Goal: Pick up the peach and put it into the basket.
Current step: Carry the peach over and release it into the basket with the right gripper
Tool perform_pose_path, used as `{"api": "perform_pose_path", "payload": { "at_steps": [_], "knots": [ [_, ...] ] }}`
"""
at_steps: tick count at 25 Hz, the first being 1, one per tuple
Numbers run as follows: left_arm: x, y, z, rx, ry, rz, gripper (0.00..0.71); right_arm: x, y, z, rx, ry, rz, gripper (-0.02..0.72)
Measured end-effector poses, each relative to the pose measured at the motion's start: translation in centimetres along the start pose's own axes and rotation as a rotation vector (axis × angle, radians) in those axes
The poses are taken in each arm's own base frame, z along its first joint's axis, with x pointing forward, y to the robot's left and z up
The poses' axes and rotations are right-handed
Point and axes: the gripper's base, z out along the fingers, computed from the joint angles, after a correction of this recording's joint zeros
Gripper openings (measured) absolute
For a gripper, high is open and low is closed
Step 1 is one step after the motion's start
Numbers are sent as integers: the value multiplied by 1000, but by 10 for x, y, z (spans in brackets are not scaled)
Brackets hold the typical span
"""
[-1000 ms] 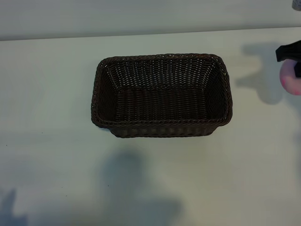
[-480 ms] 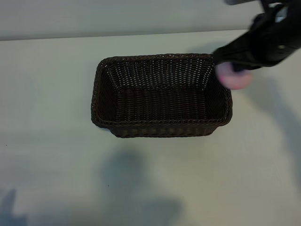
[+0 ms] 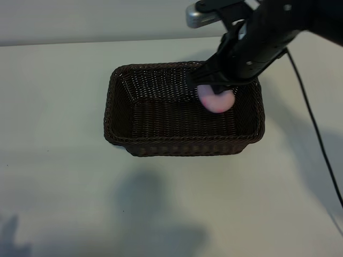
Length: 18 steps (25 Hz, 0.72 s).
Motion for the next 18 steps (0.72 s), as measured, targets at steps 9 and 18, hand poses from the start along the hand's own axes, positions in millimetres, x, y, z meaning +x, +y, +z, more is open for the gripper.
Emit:
{"api": "perform_pose_path", "payload": {
  "at_steps": [9,18],
  "knots": [
    [0,0,0,0,0,0,592,0,-7,64,20,121,6,39],
    [0,0,0,0,0,0,592,2,-9,81,25,144,3,39]
  ]
}}
